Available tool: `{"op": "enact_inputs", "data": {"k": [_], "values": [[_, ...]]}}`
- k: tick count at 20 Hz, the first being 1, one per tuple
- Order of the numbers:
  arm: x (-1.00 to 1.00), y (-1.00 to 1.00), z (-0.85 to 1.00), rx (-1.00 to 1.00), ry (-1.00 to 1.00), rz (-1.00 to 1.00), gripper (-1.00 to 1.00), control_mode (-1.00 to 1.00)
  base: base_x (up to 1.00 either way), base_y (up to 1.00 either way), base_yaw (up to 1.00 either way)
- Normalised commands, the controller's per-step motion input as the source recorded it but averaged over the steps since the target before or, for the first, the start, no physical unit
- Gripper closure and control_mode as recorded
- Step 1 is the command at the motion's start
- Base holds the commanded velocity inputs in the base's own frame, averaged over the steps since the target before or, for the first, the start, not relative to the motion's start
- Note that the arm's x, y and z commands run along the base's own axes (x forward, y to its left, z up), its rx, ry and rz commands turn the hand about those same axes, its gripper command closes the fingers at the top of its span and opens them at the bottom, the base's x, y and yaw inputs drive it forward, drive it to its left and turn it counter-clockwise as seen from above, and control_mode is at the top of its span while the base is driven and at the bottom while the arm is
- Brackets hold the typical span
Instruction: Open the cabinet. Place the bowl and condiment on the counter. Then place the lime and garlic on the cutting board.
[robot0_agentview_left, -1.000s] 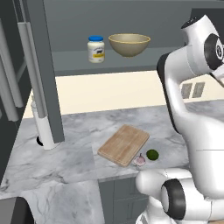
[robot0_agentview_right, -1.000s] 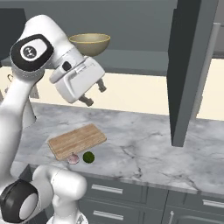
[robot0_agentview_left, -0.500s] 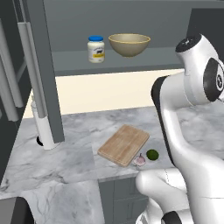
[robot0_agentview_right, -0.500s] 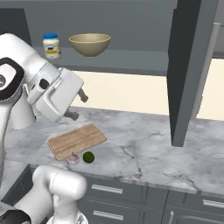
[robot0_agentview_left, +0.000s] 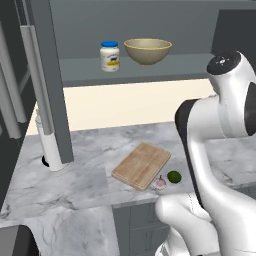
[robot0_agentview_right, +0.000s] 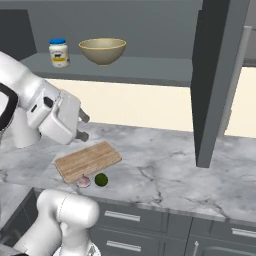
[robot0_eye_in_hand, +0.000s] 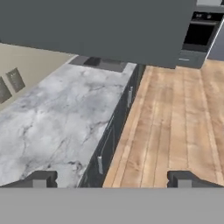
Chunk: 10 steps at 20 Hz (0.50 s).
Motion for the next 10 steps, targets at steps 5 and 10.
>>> {"op": "enact_inputs", "data": {"k": [5,10], "values": [[-0.25,0.1,0.14,0.0,-0.04,0.32,-1.0,-1.0,0.0,0.0,0.0],[-0.16,0.29,0.07,0.0,-0.01,0.31,-1.0,-1.0,0.0,0.0,0.0]]}}
